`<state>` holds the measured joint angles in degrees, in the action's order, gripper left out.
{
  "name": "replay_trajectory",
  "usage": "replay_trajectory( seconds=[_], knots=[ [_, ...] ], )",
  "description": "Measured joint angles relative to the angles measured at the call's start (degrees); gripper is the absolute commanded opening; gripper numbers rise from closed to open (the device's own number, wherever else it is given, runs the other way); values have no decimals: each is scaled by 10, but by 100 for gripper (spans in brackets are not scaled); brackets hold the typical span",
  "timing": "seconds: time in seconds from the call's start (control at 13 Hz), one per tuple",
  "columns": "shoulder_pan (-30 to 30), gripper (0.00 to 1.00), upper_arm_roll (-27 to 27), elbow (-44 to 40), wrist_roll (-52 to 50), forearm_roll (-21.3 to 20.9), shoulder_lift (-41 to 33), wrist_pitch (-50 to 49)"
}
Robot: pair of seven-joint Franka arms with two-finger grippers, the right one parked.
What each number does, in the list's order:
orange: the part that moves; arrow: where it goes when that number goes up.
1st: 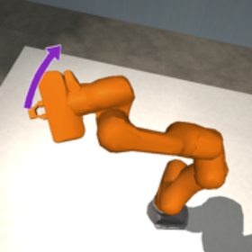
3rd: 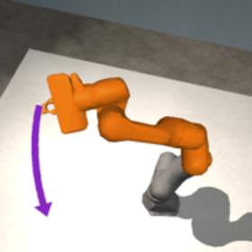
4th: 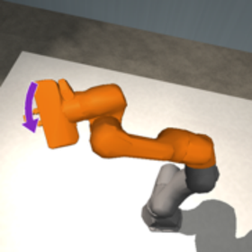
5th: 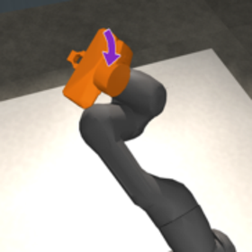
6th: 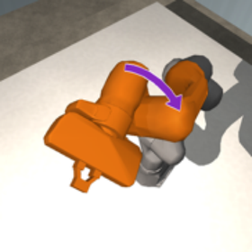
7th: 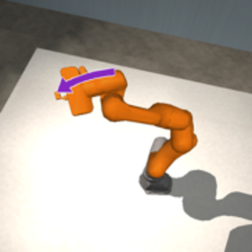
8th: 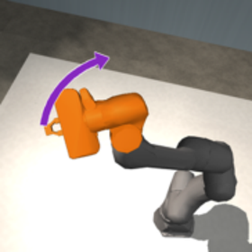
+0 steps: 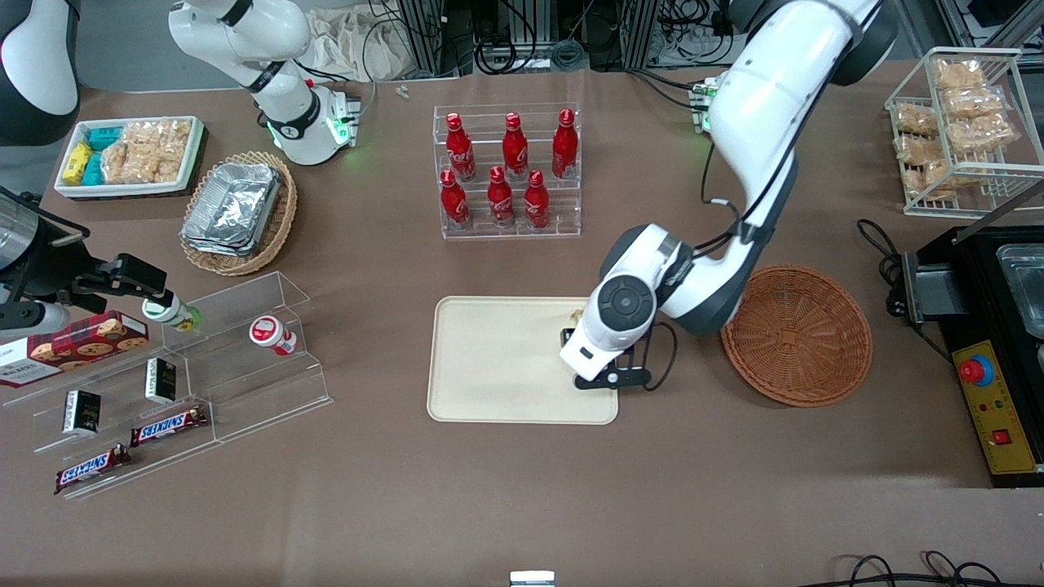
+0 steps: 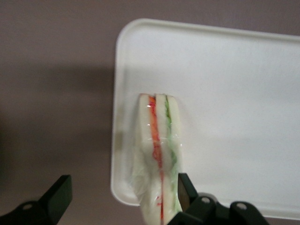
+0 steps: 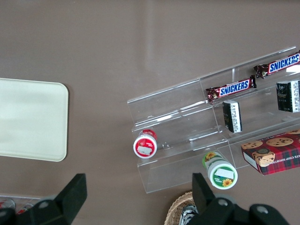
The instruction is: Place sandwich from basket to tray
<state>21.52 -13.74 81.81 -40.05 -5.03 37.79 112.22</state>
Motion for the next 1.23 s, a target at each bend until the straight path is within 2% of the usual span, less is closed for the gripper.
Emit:
replay_trajectory(
  seconds=[0.46, 0.69, 1.0, 1.23],
  knots=[
    [-80, 100, 3, 3, 4, 1, -193, -148],
    [-122, 100, 5, 61, 29, 0, -286, -162],
    [-219, 100, 8, 136, 126, 8, -388, -165],
    [-302, 100, 10, 157, 236, 44, -400, -166]
  ],
)
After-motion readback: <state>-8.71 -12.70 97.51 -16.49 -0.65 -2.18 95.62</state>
